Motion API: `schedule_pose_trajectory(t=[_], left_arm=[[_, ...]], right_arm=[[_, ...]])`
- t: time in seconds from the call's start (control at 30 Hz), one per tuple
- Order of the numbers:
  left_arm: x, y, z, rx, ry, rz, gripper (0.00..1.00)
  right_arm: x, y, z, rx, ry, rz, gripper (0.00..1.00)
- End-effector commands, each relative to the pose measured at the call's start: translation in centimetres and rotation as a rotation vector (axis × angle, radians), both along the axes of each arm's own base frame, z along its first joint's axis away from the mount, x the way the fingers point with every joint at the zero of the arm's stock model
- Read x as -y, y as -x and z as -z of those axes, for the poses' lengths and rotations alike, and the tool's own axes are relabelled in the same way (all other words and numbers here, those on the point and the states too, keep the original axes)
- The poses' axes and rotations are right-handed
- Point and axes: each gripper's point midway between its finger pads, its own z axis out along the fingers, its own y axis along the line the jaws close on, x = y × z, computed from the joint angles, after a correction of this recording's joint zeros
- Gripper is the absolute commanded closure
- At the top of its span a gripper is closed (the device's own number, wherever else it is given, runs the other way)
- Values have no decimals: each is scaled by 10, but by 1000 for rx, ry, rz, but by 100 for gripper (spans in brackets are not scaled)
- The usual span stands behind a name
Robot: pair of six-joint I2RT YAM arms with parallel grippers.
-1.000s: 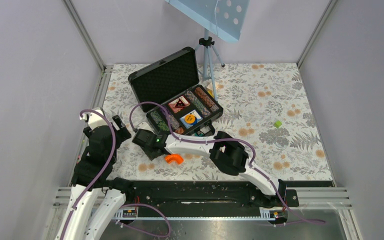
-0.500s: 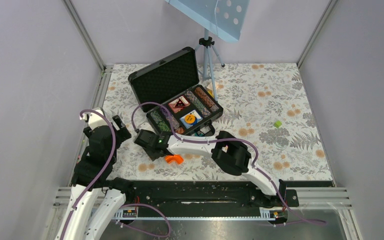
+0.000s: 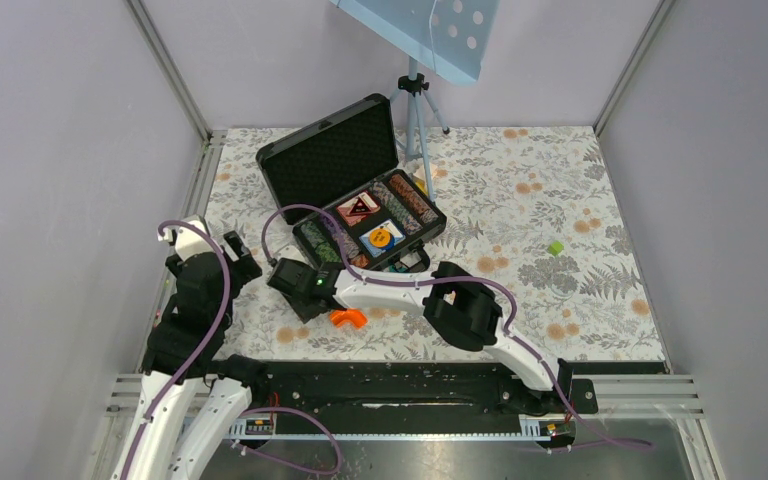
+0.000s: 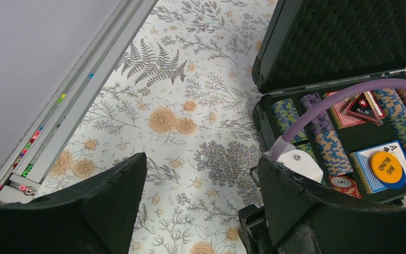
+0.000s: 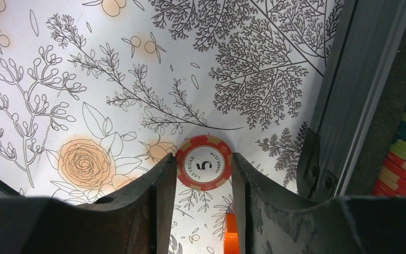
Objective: Pack up texas hold em set
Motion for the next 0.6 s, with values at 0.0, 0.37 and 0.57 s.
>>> schedule_pose_trajectory(t=[0.0, 0.37, 0.57], left_arm=[[0, -5, -10, 52, 11, -5, 23], [-1, -5, -11, 54, 11, -9, 23], [-1, -5, -11, 55, 10, -8, 23]], right_arm=[[-10, 3, -46, 2, -92, -3, 54], [-1, 6, -73, 18, -166, 21, 53], [0, 7, -62, 4, -142, 20, 49]])
